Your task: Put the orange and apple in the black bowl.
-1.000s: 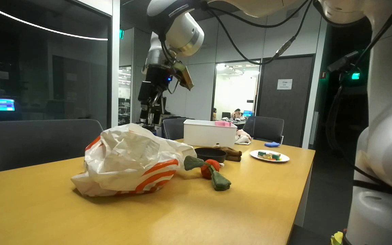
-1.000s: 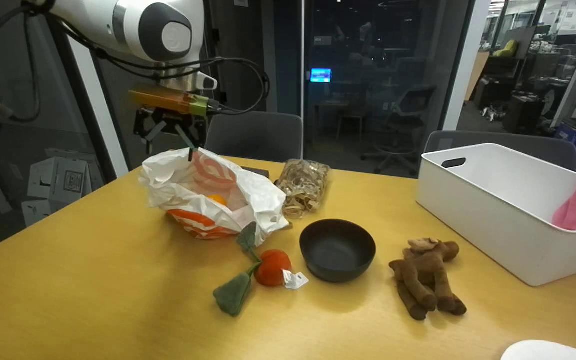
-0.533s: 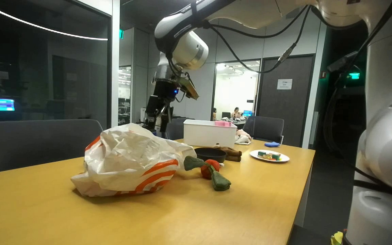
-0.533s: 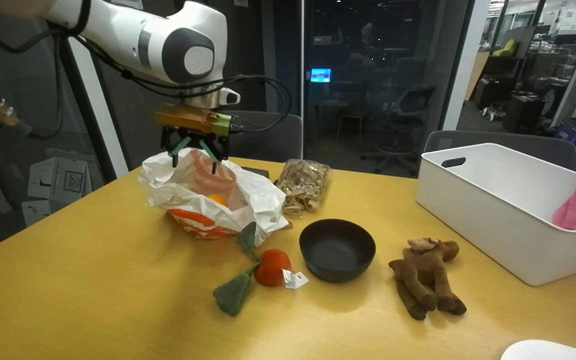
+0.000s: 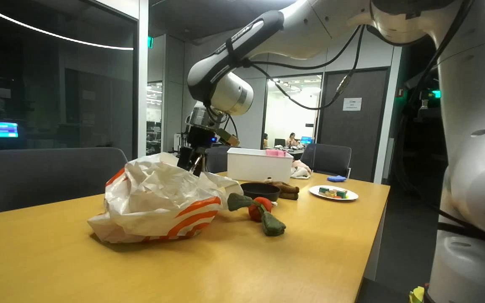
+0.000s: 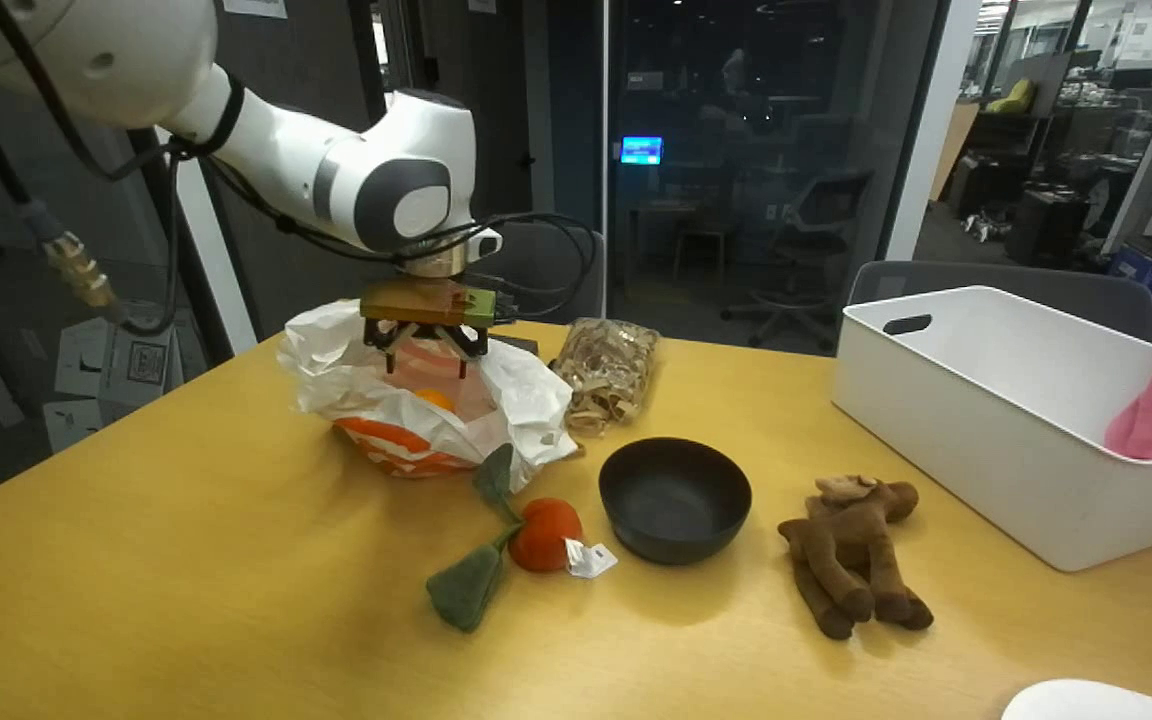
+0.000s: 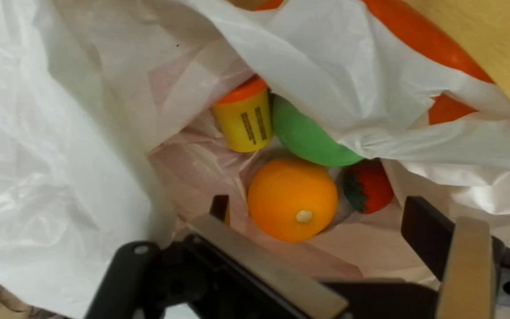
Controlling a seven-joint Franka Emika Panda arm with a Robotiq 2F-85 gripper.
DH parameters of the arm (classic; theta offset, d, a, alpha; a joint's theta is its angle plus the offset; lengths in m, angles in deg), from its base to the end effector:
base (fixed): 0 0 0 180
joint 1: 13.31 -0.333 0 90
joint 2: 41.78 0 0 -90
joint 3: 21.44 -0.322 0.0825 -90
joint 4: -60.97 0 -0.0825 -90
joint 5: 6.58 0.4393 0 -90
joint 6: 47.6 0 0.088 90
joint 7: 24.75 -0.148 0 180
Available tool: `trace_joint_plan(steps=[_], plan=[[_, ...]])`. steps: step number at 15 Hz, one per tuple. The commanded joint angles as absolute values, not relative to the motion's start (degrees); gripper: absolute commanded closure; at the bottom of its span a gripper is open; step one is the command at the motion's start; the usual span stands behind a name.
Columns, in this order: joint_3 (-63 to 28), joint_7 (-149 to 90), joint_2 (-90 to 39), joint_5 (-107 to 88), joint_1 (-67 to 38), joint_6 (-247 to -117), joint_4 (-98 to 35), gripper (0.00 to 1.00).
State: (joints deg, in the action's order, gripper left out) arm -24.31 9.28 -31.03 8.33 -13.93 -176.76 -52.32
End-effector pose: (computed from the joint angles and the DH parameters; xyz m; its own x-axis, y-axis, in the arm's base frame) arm 0.6512 0.0545 0.3188 0.8703 0.4575 0.1827 0.4840 -0.8630 -0.1448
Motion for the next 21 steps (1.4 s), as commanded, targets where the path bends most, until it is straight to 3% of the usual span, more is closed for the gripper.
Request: trace_joint_plan(steps=[1,10,19,20,21], plan=[[-26.35,17.45,-28.32,13.28,-11.73,-183.1,-52.41,0.0],[-30.99,34.97,-16.64,20.21,-7.16,-193.67,-48.19,0.0],[-37.12,42.22,-10.94,23.21,-2.87,-193.39,-43.5,0.0],[-37.34,42.48,-10.49,22.9,-2.92,-193.66,-43.19,0.25],[-37.34,42.32,-10.32,22.38,-3.07,-193.59,-43.01,0.26]])
